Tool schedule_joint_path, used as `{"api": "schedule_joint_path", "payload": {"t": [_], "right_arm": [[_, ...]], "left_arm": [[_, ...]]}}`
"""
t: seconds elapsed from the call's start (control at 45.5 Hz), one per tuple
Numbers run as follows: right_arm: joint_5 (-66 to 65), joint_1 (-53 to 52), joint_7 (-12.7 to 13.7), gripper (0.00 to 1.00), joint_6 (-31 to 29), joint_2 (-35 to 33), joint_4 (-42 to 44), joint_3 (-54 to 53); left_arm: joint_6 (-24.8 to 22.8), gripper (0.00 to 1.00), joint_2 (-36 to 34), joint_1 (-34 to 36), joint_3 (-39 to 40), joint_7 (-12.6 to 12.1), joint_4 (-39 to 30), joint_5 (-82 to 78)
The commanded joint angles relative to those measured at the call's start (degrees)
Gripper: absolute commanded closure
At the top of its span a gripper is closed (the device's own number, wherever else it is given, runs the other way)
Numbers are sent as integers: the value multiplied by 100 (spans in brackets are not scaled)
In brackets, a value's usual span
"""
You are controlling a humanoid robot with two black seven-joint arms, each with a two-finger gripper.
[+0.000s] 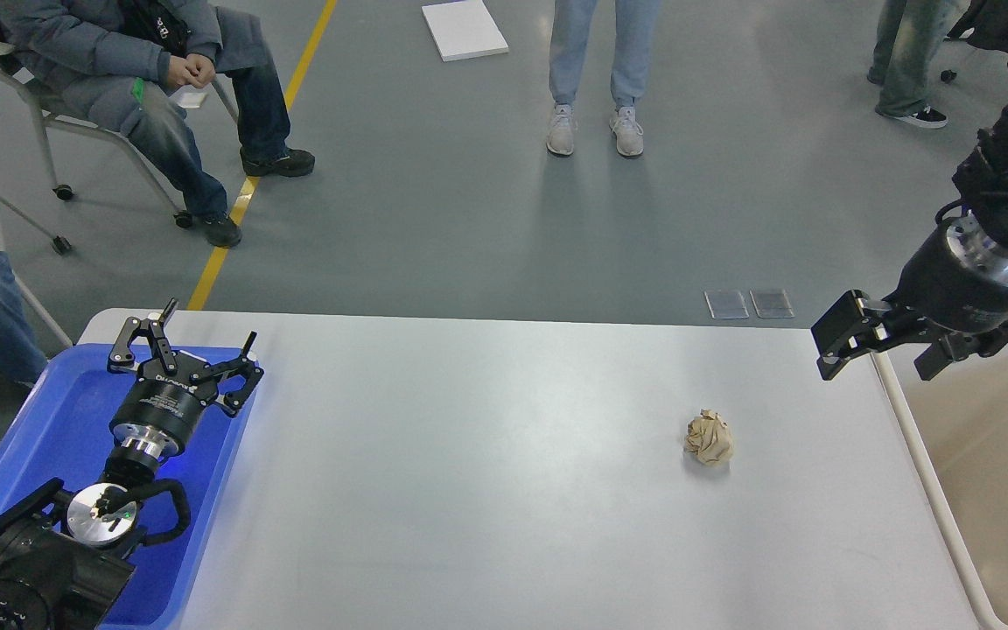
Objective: Tidy desktop
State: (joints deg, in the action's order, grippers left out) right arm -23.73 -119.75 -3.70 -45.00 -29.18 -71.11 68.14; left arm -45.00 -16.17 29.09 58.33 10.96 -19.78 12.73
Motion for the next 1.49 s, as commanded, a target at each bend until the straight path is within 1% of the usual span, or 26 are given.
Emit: {"api": "schedule_joint_path", "payload": {"t": [0.0,1.471], "right_arm": [[0,-31,1,0,0,0,0,-3],[-17,-40,-8,0,0,-9,79,-126]], "left_arm": [[0,0,0,0,-6,3,0,2],[0,0,0,0,-6,3,0,2]]}}
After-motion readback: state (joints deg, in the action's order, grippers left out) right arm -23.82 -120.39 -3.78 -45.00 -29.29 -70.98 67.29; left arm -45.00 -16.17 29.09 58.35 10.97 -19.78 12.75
